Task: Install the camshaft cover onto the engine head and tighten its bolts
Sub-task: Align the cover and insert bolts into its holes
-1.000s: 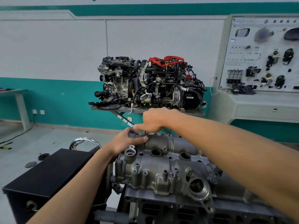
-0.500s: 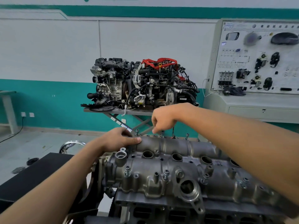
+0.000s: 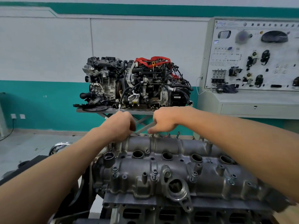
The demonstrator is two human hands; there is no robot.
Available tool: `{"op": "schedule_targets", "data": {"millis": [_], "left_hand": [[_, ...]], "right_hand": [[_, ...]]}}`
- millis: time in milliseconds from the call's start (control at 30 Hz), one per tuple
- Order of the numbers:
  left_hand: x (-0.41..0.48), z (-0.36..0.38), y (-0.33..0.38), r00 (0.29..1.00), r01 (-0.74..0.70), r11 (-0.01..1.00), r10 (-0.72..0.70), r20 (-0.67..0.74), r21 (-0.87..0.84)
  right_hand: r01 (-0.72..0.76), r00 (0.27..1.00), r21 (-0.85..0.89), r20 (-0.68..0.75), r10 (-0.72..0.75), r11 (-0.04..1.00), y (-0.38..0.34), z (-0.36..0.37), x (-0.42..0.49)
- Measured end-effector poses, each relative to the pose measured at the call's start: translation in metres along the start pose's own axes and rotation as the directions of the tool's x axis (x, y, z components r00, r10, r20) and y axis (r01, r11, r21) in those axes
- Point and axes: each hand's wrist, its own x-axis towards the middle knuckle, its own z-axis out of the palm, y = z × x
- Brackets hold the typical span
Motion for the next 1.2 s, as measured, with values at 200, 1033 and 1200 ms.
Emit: {"op": "schedule_targets", "data": {"millis": [200, 1033, 1200], "left_hand": [[0.012, -0.009, 0.033, 0.973, -0.126, 0.991, 0.114, 0.201, 0.052], [0.039, 0.009, 0.073, 0.989, -0.101, 0.966, 0.071, 0.133, 0.239], [0.035, 0.003, 0.081, 0.960, -0.192, 0.956, 0.137, 0.242, 0.221]], "right_hand": [[0.149, 0.988, 0.050, -0.054, -0.146, 0.988, 0.005, 0.013, -0.011], [-0.069, 0.994, -0.070, 0.083, 0.075, 0.995, 0.047, 0.029, -0.041], [-0.197, 0.979, -0.011, -0.054, 0.196, 0.980, 0.045, 0.039, -0.043]]}}
